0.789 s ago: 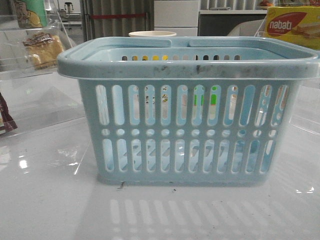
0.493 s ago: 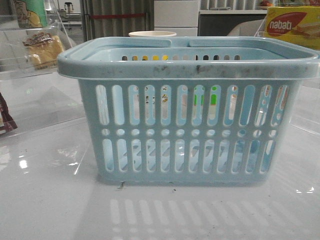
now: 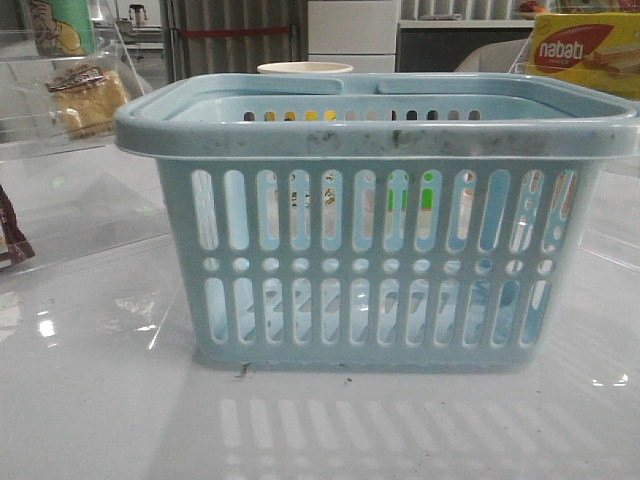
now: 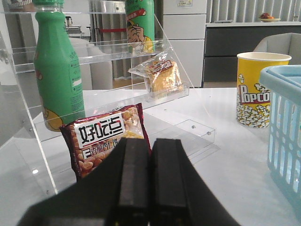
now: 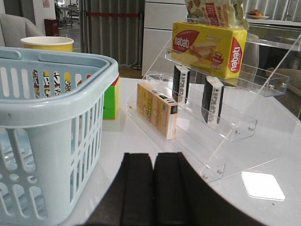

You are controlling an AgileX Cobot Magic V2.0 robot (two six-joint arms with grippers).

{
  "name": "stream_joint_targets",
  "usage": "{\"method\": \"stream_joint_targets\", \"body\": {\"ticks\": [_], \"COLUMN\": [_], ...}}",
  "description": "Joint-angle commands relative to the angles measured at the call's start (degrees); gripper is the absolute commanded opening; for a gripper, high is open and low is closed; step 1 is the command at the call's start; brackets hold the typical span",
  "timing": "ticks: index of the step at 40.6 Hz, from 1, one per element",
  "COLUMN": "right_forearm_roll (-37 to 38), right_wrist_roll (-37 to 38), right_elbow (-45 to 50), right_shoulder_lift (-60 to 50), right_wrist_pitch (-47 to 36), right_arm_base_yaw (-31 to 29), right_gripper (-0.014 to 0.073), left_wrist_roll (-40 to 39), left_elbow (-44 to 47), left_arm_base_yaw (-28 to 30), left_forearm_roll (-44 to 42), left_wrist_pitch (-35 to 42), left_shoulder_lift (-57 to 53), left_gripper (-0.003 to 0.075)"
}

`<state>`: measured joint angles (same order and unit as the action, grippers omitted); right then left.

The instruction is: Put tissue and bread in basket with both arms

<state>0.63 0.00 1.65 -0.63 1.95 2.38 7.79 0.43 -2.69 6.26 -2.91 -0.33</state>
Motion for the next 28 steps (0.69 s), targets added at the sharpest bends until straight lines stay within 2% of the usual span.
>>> {"method": "stream_joint_targets", "body": {"ticks": [1, 13, 20, 28], "right_forearm_roll": [0.1, 0.1, 0.1, 0.1], "right_wrist_roll": [-0.4, -0.4, -0.4, -0.4], "right_elbow": [0.0, 0.0, -0.1, -6.6], "right_shoulder_lift": [-1.0, -1.0, -1.0, -1.0], "right_wrist_pitch": [-5.3, -5.5, -7.1, -5.7], "right_arm_base_yaw": [-0.4, -0.4, -0.4, -0.3], "right_gripper": [0.0060, 0.0060, 0.0060, 0.0060], "left_wrist_roll": [-0.1, -0.1, -0.1, -0.1], "left_elbow": [-0.1, -0.1, -0.3, -6.1], "left_arm_base_yaw": [0.3, 0.3, 0.3, 0.3], "left_forearm_roll": [0.6, 0.6, 0.6, 0.7], "left_wrist_pitch": [4.9, 5.1, 8.9, 9.8], "left_shoulder_lift": [-1.0, -1.0, -1.0, -1.0], "left_gripper": [0.0094, 0.0094, 0.0094, 0.0094]}}
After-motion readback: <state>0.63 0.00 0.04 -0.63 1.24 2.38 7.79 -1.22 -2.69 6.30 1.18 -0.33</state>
